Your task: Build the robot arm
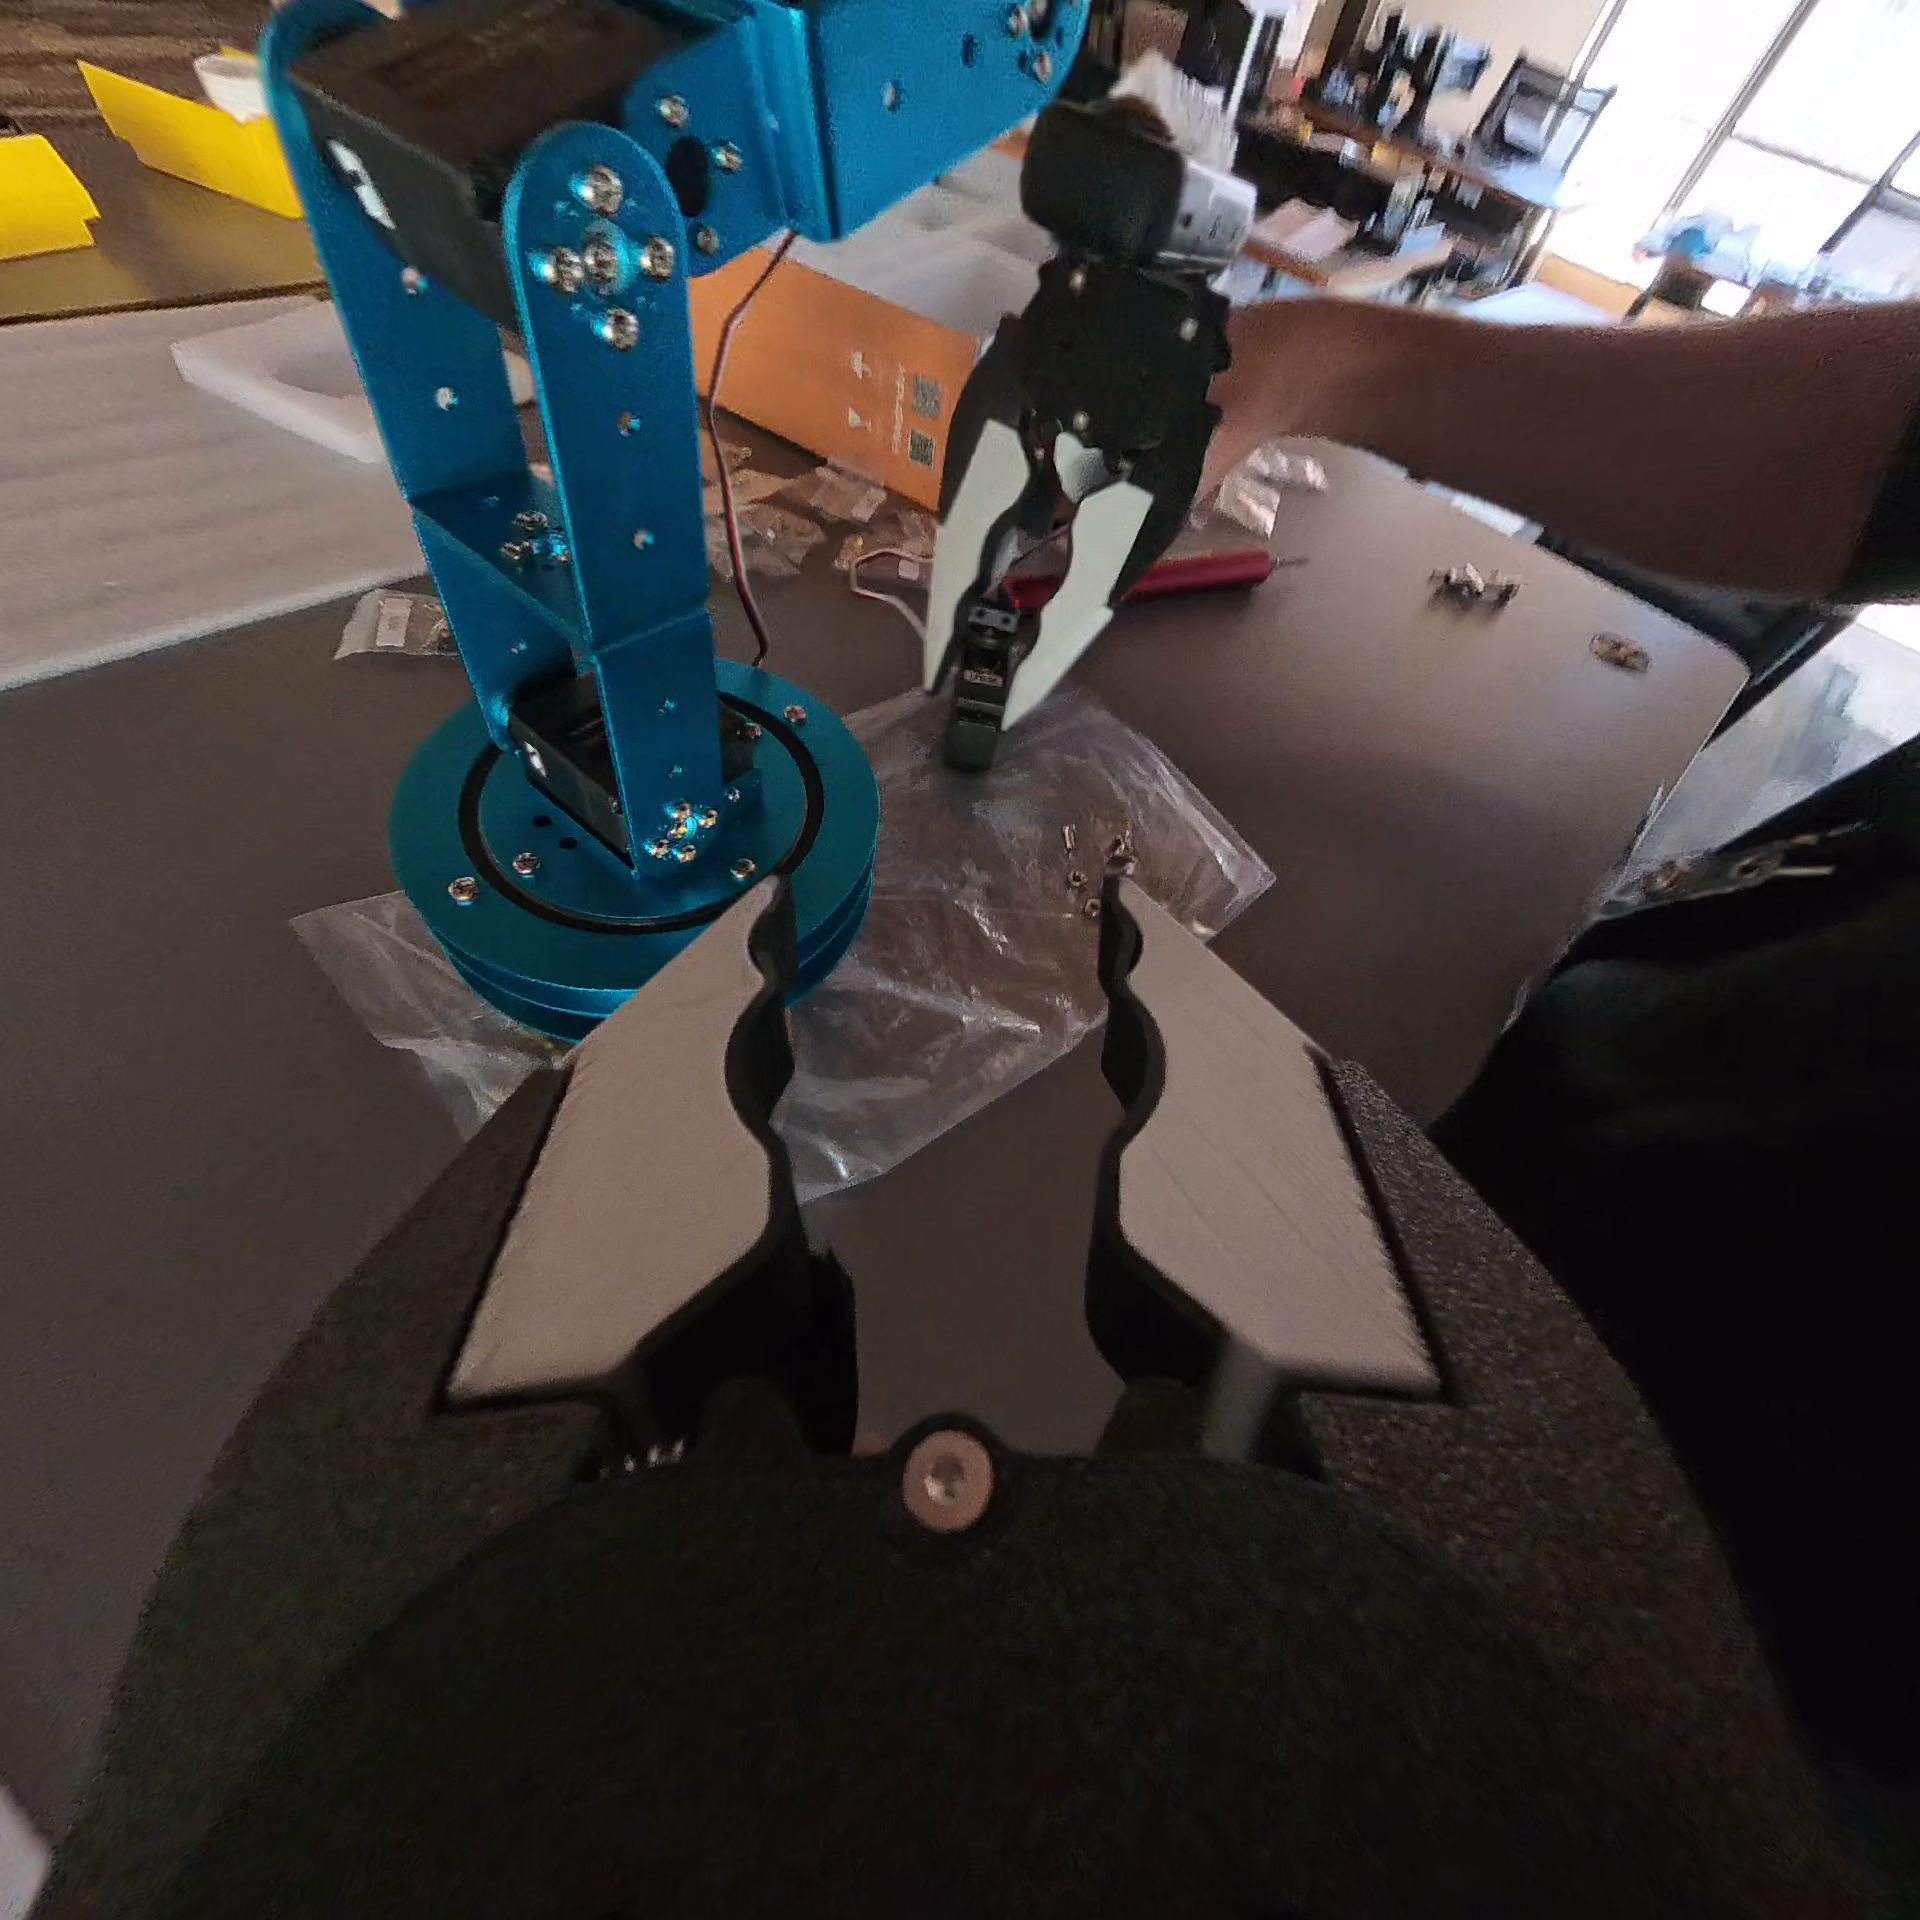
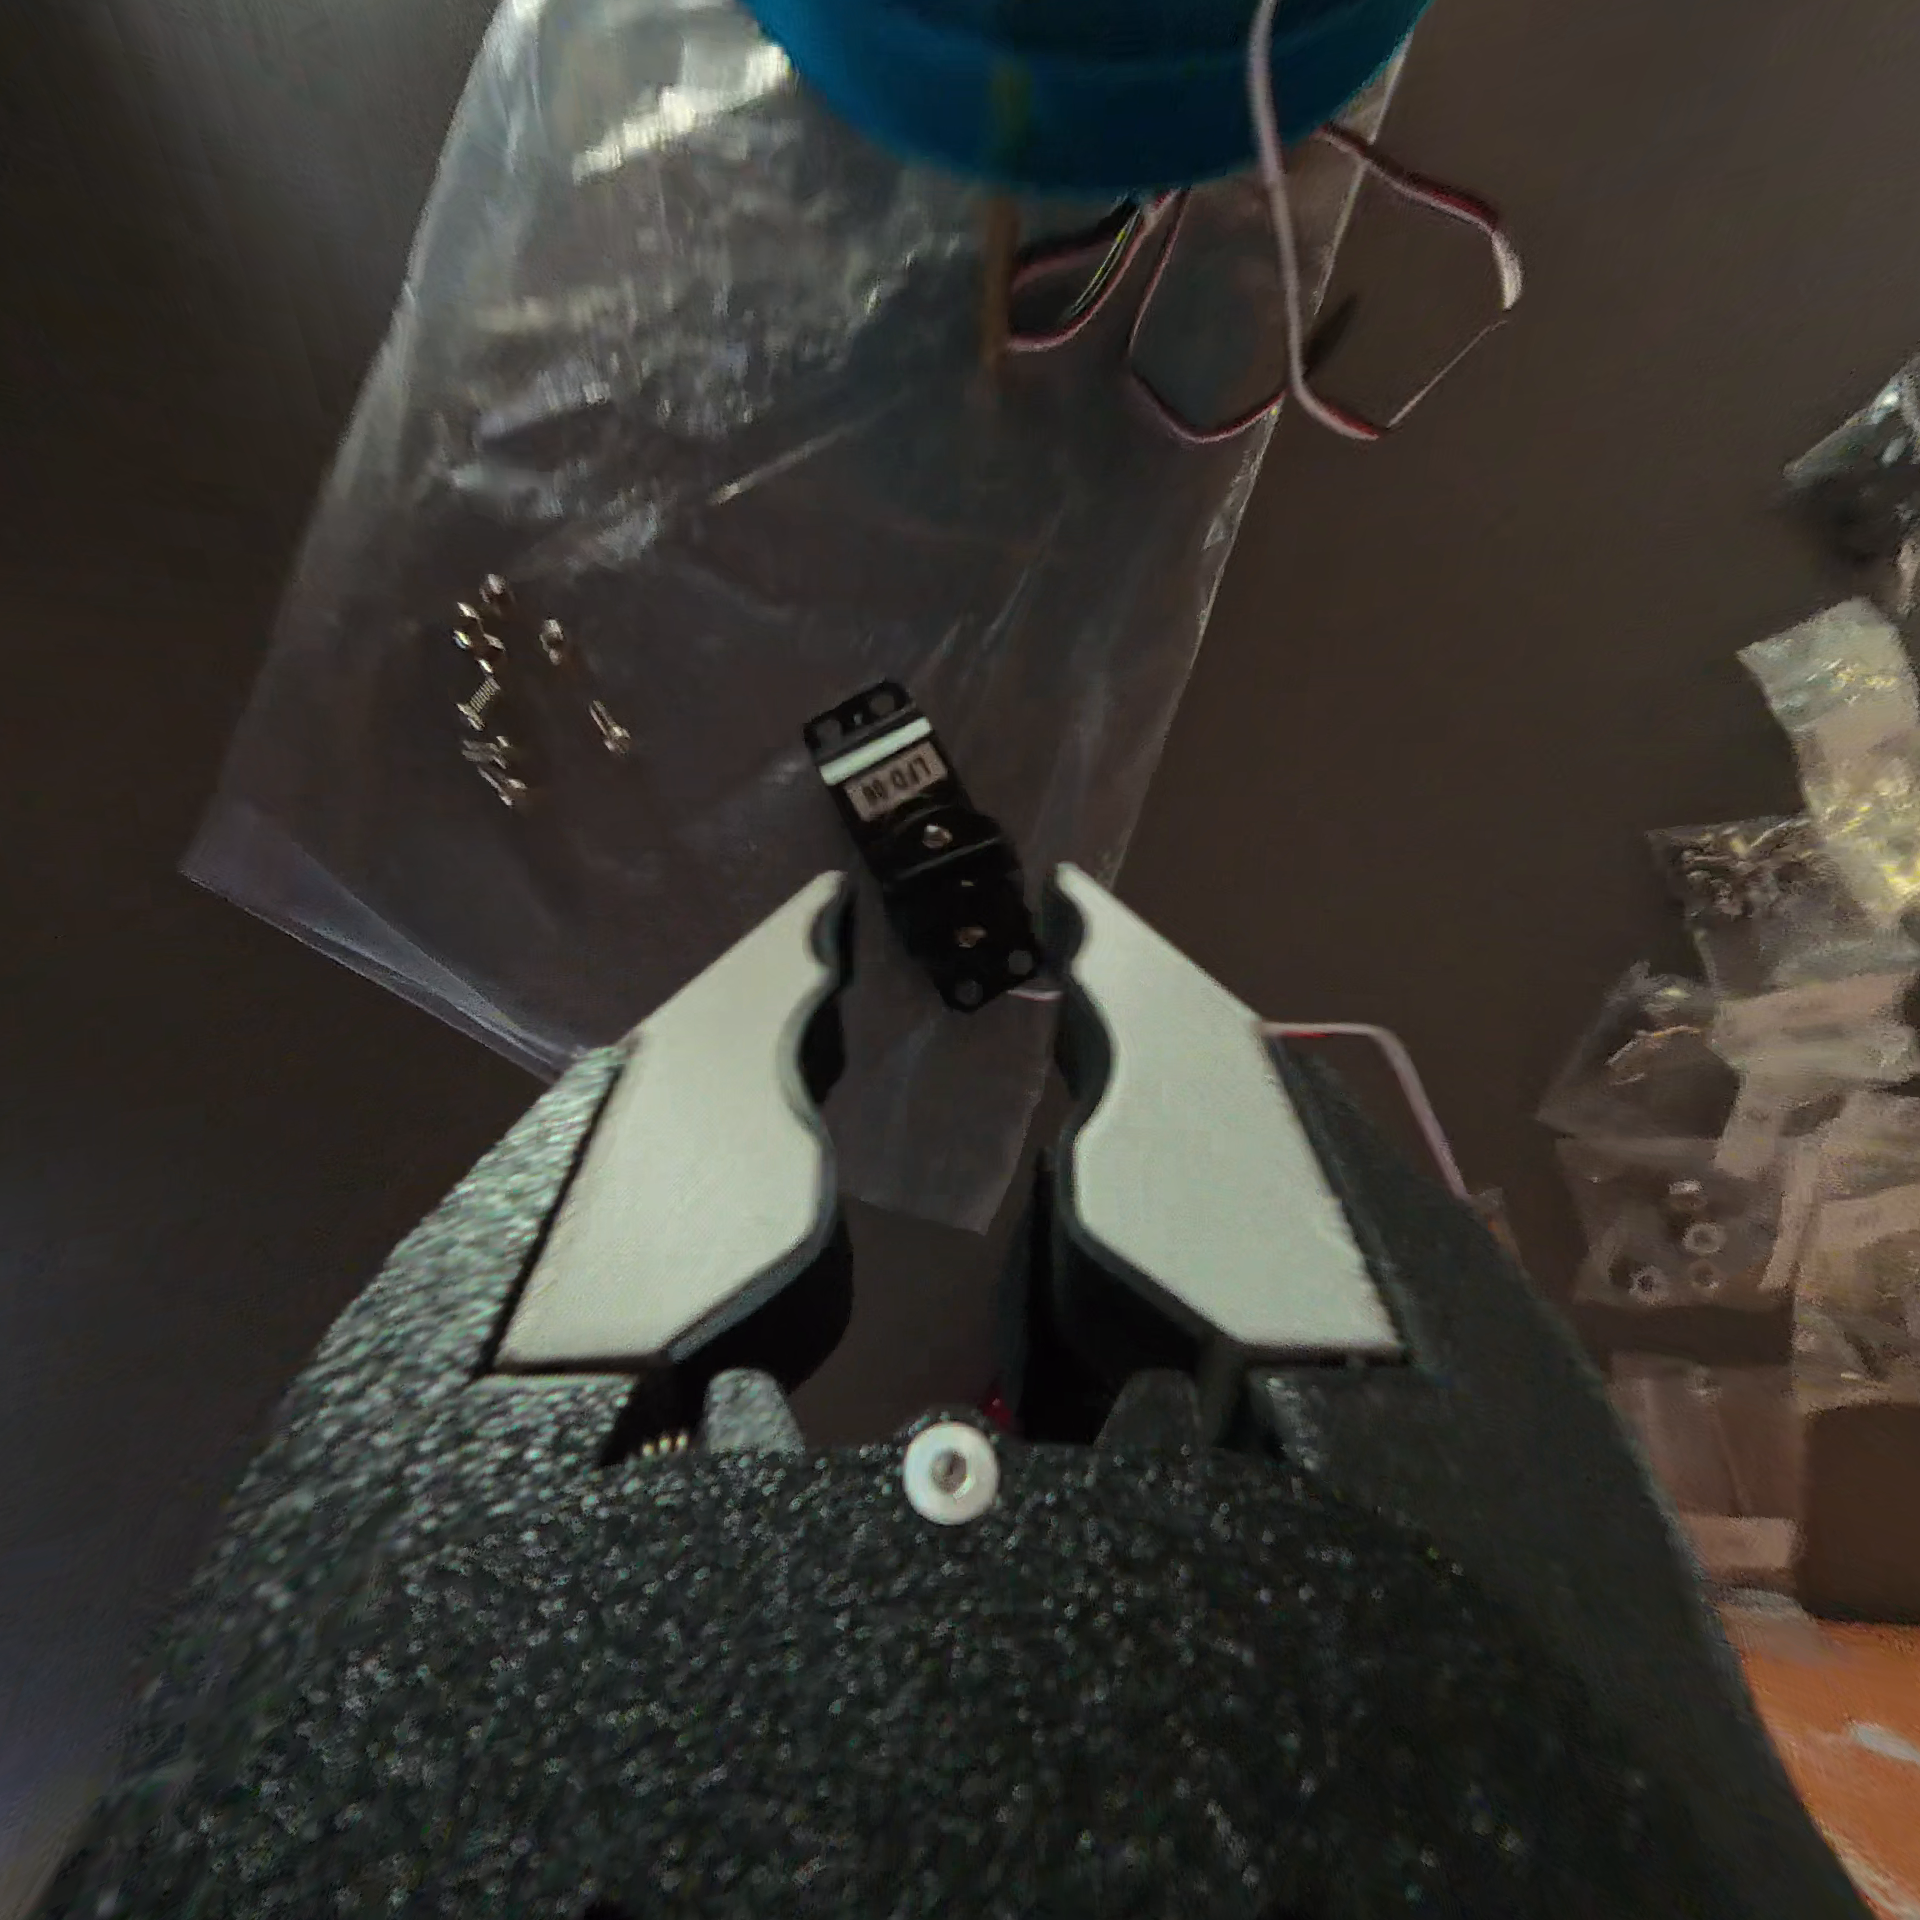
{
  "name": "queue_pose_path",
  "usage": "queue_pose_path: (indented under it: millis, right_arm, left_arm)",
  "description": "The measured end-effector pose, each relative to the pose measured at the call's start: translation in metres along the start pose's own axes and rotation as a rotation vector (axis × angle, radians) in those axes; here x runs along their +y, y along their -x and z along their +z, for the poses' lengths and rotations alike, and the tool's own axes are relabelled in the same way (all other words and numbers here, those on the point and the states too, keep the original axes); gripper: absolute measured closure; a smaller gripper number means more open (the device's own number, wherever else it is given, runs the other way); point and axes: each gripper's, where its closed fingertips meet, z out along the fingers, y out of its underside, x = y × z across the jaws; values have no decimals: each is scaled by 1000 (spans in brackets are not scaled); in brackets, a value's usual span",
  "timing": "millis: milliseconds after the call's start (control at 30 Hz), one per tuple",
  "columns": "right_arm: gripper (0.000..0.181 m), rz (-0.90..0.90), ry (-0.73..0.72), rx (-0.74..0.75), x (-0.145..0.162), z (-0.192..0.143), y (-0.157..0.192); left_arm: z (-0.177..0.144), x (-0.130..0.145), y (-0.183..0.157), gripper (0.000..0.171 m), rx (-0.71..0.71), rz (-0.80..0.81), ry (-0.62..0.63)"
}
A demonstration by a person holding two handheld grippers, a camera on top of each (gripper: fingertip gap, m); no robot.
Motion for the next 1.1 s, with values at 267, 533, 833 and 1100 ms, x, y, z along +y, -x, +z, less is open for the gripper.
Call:
queue_pose_path:
  millis: [267, 533, 833, 1100]
  right_arm:
    - [161, 146, -282, 12, -53, -64, 6]
    - [160, 201, -686, 54, -142, -159, 33]
    - [161, 297, -1072, 262, -223, -205, 16]
    - [162, 403, -989, 416, -233, -176, -5]
  left_arm:
    - [-14, -31, -1, 114, -5, 99, -23]
    - [-21, -102, -19, 113, 141, 198, -141]
    - [-5, -169, -12, 110, 192, 237, -226]
    - [14, -166, 10, 105, 319, 202, -227]
